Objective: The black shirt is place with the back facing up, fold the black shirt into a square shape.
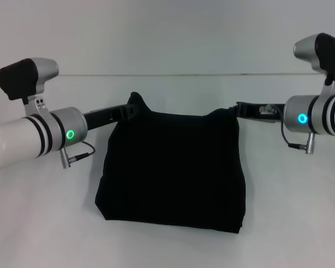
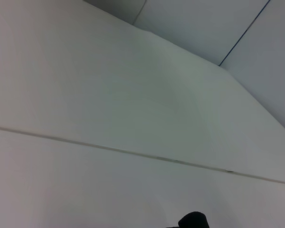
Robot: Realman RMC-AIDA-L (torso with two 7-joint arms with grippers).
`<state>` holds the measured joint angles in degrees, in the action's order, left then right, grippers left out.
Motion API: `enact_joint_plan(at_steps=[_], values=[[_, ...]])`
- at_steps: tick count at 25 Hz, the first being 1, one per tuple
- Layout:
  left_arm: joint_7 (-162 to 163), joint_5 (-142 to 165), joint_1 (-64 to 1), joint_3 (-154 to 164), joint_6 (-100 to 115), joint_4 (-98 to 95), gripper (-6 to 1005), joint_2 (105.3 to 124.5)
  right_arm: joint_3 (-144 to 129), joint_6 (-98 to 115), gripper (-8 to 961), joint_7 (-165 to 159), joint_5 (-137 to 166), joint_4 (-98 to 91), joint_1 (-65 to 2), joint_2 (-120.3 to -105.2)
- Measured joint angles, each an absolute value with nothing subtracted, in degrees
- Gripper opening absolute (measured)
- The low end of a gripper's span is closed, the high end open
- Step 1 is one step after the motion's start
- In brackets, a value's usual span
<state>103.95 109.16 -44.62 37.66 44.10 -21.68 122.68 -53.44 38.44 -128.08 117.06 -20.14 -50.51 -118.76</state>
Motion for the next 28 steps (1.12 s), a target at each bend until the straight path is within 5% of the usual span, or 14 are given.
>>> enact_joint_plan(at_steps=[28], values=[[104.77, 109.16, -41.98, 34.71, 43.79, -23.30, 78, 122.43, -54.52, 37.17, 24, -127.09, 117.51, -19.92, -52.31, -118.61]])
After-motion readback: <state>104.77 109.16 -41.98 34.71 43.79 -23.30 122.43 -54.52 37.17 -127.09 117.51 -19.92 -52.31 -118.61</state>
